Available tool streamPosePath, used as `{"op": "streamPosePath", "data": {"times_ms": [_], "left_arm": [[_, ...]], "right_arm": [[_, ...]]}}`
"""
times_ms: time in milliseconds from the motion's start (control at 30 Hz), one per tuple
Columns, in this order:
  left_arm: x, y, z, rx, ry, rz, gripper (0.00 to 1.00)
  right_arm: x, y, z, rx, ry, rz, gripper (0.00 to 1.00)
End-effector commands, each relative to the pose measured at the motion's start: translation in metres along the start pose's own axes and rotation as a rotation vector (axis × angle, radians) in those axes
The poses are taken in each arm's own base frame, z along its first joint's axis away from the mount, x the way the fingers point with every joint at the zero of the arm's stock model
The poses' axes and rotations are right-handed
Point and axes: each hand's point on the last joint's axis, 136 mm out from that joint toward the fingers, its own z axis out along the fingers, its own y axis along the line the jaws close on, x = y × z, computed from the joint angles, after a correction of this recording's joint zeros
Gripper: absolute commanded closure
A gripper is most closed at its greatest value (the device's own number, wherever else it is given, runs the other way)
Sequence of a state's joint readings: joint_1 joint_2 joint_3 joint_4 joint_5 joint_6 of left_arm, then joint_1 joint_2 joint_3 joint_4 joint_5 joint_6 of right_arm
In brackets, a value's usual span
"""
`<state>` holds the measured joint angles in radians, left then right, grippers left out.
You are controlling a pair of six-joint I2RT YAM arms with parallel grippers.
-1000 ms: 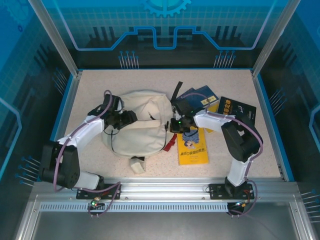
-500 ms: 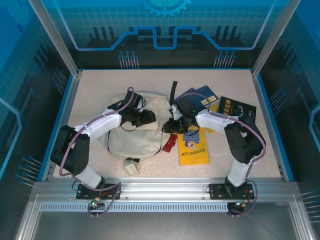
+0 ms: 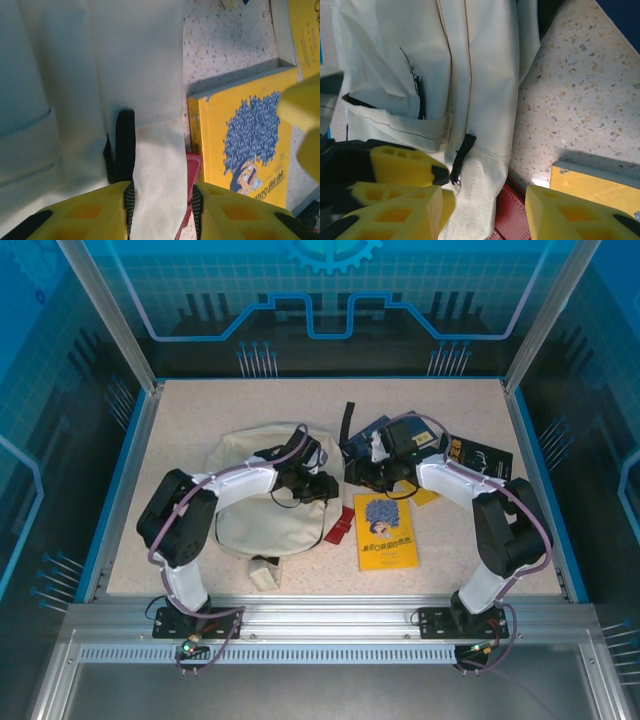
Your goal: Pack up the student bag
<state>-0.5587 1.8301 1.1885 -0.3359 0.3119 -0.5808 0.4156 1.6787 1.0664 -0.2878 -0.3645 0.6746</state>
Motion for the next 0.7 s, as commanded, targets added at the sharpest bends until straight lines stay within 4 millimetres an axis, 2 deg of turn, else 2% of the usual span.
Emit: {"op": "streamPosePath", "data": {"times_ms": [0, 67, 133, 333, 567, 667], "left_arm": [[-0.010, -0.008, 0.001, -0.002, 0.004, 0.012, 0.58], [-0.009, -0.004, 0.005, -0.027, 0.031, 0.006, 0.53], [-0.008, 0.001, 0.007, -0.061, 0.049, 0.004, 0.53], [-0.011, 0.011, -0.002, -0.133, 0.033, 0.047, 0.47], [-0.005, 0.013, 0.012, -0.112, 0.068, 0.003, 0.52], [-0.003, 0.007, 0.016, -0.067, 0.085, 0.000, 0.56]], "right_arm": [[-0.004, -0.008, 0.005, -0.002, -0.006, 0.046, 0.52], [-0.003, -0.008, 0.008, -0.006, -0.001, 0.051, 0.52], [-0.003, -0.009, 0.010, -0.008, 0.001, 0.061, 0.53], [-0.003, -0.010, 0.014, -0.016, 0.010, 0.072, 0.53], [-0.002, -0.012, 0.023, -0.016, 0.029, 0.084, 0.57], [-0.001, -0.015, 0.025, -0.007, 0.031, 0.093, 0.59]]}}
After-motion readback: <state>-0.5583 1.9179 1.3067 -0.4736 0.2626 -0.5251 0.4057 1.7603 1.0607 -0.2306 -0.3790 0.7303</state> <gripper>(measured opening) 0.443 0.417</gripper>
